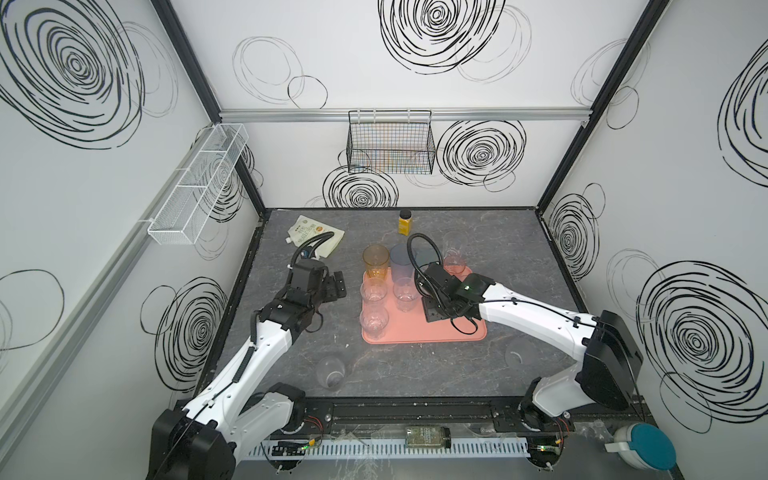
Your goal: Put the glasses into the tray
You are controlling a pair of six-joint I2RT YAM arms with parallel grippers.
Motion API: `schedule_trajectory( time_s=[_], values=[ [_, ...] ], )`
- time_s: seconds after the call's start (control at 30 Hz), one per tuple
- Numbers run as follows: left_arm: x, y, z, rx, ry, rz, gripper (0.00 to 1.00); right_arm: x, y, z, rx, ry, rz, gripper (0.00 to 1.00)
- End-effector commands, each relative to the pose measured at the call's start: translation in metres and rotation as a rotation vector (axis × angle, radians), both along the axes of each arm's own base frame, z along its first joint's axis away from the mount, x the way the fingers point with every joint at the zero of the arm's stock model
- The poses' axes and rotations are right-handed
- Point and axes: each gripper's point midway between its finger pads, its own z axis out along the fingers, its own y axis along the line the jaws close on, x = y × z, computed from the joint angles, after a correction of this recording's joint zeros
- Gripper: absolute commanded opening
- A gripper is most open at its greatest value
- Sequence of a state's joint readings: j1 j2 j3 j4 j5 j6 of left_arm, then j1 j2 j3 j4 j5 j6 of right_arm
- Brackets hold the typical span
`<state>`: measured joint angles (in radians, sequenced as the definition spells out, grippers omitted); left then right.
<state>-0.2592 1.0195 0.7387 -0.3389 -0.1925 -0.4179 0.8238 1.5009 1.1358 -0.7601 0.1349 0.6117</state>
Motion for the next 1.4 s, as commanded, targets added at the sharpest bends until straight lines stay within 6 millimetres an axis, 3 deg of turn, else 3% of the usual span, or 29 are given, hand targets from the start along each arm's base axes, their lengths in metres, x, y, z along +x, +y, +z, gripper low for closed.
schedule_trajectory(
  time_s=[0.0,0.37,0.63,0.77,1.03,1.17,1.37],
  values=[
    [0.001,0.015,-0.002,0.034,-0.029,0.060,0.96,0.007,-0.033,0.019,-0.063,-0.043,-0.041,0.63],
    [0.000,0.019,-0.004,0.036,-0.051,0.067,0.97,0.037,-0.142,0.042,-0.106,-0.074,-0.251,0.63],
    [0.011,0.006,-0.005,-0.004,-0.030,0.017,0.97,0.057,-0.191,0.040,-0.004,-0.081,-0.426,0.63],
    [0.018,0.002,-0.007,-0.028,-0.026,0.013,0.98,0.080,-0.193,0.045,0.078,-0.142,-0.454,0.63],
    [0.035,-0.030,-0.002,-0.101,-0.038,-0.084,0.99,0.160,-0.172,0.062,0.235,-0.302,-0.479,0.64],
    [0.035,-0.055,0.006,-0.128,-0.074,-0.199,1.00,0.193,-0.157,0.054,0.306,-0.298,-0.475,0.64],
    [0.029,-0.105,0.028,-0.150,-0.157,-0.369,1.00,0.223,-0.145,0.027,0.323,-0.200,-0.459,0.63]
  ],
)
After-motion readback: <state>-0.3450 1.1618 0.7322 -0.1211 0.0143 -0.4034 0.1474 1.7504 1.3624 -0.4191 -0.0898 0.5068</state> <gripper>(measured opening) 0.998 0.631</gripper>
